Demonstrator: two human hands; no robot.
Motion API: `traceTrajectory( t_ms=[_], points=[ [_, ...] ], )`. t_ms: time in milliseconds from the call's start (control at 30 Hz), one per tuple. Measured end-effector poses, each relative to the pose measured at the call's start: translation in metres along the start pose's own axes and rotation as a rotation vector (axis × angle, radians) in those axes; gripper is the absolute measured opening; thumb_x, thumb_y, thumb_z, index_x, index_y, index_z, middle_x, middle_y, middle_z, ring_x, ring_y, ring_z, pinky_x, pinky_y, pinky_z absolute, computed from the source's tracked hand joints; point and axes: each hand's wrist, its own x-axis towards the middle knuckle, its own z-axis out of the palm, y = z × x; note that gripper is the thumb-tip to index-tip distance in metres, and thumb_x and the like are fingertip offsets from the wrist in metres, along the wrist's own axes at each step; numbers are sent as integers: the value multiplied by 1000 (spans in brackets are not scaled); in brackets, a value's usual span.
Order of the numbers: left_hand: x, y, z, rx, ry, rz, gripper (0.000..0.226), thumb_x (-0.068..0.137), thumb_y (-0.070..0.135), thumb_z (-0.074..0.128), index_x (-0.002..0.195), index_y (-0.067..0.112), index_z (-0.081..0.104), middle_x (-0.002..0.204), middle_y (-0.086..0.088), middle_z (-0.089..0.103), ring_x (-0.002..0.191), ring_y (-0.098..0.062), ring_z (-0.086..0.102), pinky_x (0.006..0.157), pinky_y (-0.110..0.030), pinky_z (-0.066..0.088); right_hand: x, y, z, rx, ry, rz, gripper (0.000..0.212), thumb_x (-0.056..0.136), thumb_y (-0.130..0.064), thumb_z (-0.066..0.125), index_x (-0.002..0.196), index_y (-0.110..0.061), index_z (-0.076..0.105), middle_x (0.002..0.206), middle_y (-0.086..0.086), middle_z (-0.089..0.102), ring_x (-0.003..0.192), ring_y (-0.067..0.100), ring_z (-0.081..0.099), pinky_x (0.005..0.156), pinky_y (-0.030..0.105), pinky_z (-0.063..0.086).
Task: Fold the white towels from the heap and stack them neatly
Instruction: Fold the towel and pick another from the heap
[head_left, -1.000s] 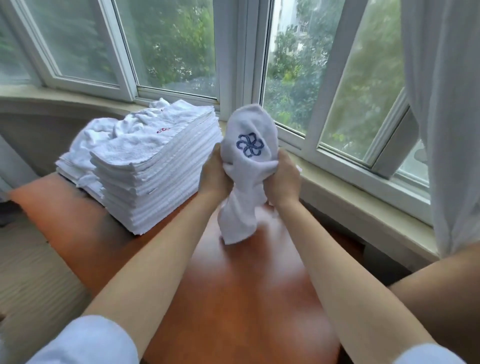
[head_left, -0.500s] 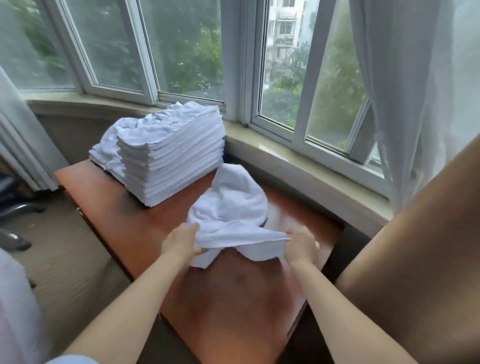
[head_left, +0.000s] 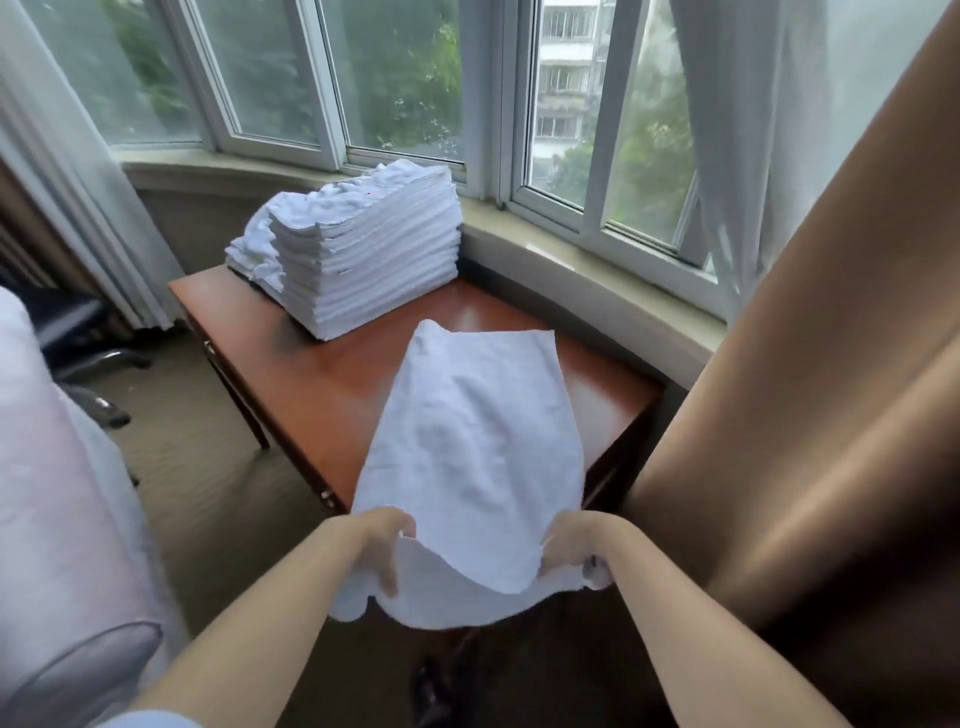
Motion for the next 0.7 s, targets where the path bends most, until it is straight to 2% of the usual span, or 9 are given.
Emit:
traceTrajectory(
  t_ms=[67, 133, 233, 333, 433, 533, 567, 600, 700],
  points=[
    [-3, 1, 7, 180, -141, -84, 53, 60, 26, 75, 110, 31, 58, 110, 16, 53, 104, -18, 53, 86, -30, 46, 3, 5, 7, -16, -169, 100, 39, 83, -27, 75, 112, -19, 51, 72, 0, 46, 54, 12, 40, 57, 24, 42],
    [3, 1, -2, 199, -150, -192, 53, 73, 18, 78, 123, 18, 61, 125, 0, 60, 113, -25, 57, 76, -28, 47, 12, 2, 0, -54, -118, 131, 50, 86, -22, 72, 130, -10, 51, 72, 2, 50, 56, 16, 46, 57, 26, 43],
    [24, -3, -33, 236, -90, -251, 56, 83, 14, 73, 134, 4, 53, 138, -10, 54, 123, -31, 54, 88, -34, 51, 34, -9, -24, -120, 112, 105, 33, 93, -18, 59, 119, 2, 58, 111, 12, 62, 99, 26, 60, 79, 30, 44],
    [49, -4, -78, 267, -8, -210, 50, 88, 17, 68, 133, 2, 53, 136, -11, 54, 121, -30, 55, 96, -36, 49, 70, -18, -54, -40, 251, 134, 20, 95, -11, 47, 108, 0, 58, 97, 10, 58, 110, 30, 58, 77, 29, 42],
    [83, 4, -136, 168, 334, -136, 23, 91, 12, 54, 111, 10, 64, 117, -10, 63, 108, -29, 61, 83, -35, 50, 93, -37, -99, 108, 379, 229, 18, 89, -14, 59, 105, -7, 57, 106, 6, 59, 104, 28, 58, 78, 27, 43],
    [106, 16, -212, -83, 760, -87, 24, 93, 13, 47, 105, 21, 65, 110, -7, 65, 103, -29, 62, 73, -32, 44, 104, -57, -153, 499, 760, 196, 17, 87, -12, 58, 103, -15, 55, 99, 4, 59, 91, 27, 56, 67, 28, 39],
    [113, 18, -238, -160, 815, -32, 21, 93, 15, 47, 103, 23, 64, 110, -7, 65, 103, -30, 62, 75, -32, 45, 106, -60, -168, 615, 853, 191, 14, 90, -15, 52, 104, -15, 54, 98, 4, 59, 88, 27, 55, 68, 30, 39],
    [118, 20, -259, -200, 792, 32, 17, 93, 19, 50, 101, 23, 64, 109, -7, 66, 102, -29, 61, 78, -32, 47, 108, -62, -176, 685, 880, 230, 17, 93, -19, 46, 106, -13, 55, 101, 5, 61, 89, 28, 56, 70, 31, 42],
    [145, 23, -278, -113, 536, 125, 14, 87, 28, 64, 91, 14, 65, 104, -6, 67, 97, -26, 63, 77, -31, 51, 128, -51, -158, 650, 692, 430, 28, 92, -15, 50, 118, -6, 57, 111, 8, 62, 98, 29, 61, 77, 29, 46]
  ],
)
